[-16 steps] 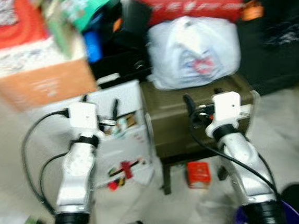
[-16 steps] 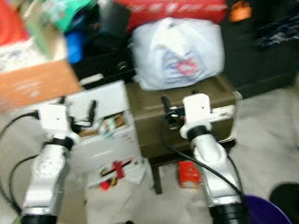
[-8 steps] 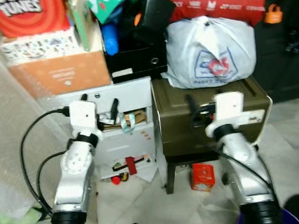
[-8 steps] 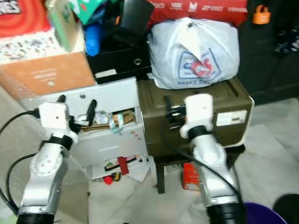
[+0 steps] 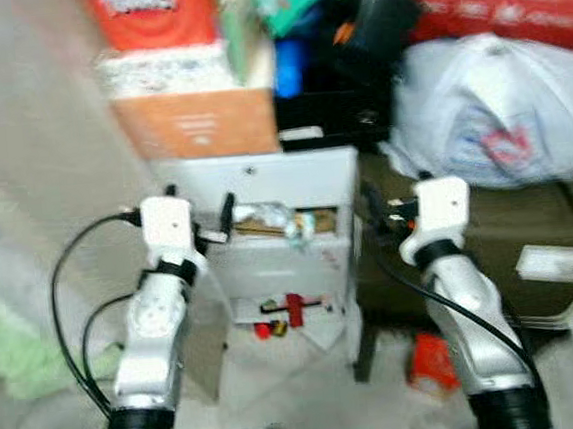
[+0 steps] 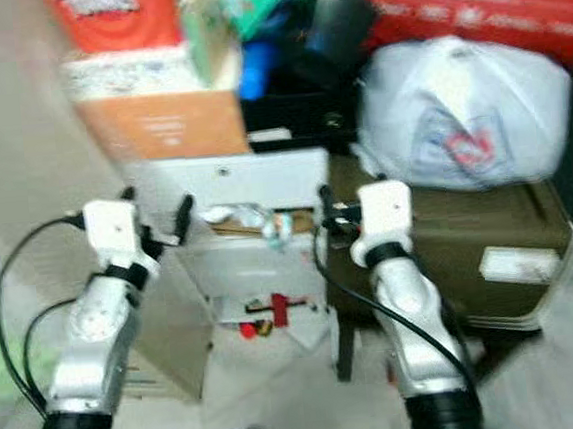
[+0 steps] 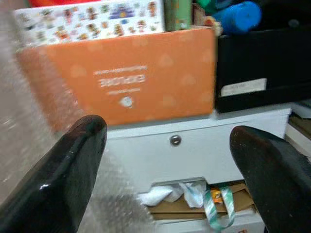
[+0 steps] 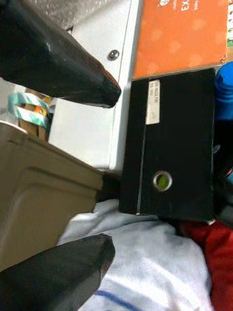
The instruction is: Clean up the room
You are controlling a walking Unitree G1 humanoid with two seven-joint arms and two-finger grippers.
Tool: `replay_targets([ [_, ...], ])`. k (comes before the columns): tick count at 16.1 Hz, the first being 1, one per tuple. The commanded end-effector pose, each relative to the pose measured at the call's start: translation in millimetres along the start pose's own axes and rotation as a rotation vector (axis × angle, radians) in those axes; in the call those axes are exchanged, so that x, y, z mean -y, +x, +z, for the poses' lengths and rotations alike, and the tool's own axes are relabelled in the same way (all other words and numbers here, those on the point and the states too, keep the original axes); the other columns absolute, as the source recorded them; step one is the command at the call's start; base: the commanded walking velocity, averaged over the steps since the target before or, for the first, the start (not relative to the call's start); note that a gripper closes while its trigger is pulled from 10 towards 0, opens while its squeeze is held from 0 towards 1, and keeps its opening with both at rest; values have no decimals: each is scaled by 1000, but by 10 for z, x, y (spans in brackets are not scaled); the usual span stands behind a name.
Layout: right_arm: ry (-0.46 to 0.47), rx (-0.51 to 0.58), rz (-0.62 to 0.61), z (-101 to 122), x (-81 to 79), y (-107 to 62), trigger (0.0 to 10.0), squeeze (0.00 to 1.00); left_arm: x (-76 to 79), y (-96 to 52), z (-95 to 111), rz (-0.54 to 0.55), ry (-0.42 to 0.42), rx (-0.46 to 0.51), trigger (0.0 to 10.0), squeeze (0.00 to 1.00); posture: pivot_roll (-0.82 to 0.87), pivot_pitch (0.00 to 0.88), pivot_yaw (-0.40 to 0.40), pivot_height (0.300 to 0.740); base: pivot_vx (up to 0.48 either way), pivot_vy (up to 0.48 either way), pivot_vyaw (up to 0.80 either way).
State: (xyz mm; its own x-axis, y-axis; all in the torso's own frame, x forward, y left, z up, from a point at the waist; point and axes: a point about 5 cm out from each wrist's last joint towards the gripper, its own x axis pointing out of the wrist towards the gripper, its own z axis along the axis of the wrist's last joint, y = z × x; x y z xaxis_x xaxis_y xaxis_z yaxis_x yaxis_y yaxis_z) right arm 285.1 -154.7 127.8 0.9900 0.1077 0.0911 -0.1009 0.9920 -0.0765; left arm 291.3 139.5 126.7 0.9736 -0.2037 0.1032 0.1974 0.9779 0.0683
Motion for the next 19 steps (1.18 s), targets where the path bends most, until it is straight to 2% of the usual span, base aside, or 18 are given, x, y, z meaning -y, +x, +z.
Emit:
replay_targets([
  [1,15,13,17,32,-69,30,10000,0,-74,-2,14,12,15,-3,10000,0,-51,0,18,740,0,0,800],
  [9,10,13,18,38,-57,49,10000,0,-80,12,6,23,7,-6,10000,0,-52,0,13,740,0,0,797],
  [13,5,0,54,21,-80,49,10000,0,-74,-63,-22,64,-9,-13,10000,0,-22,0,-36,740,0,0,783],
  [17,2,6,128,66,-184,175,10000,0,-124,-184,-60,145,-26,-18,10000,0,22,0,-89,740,0,0,689],
  [19,4,7,133,70,-199,185,10000,0,-128,-200,-62,150,-27,-19,10000,0,26,0,-89,740,0,0,622],
])
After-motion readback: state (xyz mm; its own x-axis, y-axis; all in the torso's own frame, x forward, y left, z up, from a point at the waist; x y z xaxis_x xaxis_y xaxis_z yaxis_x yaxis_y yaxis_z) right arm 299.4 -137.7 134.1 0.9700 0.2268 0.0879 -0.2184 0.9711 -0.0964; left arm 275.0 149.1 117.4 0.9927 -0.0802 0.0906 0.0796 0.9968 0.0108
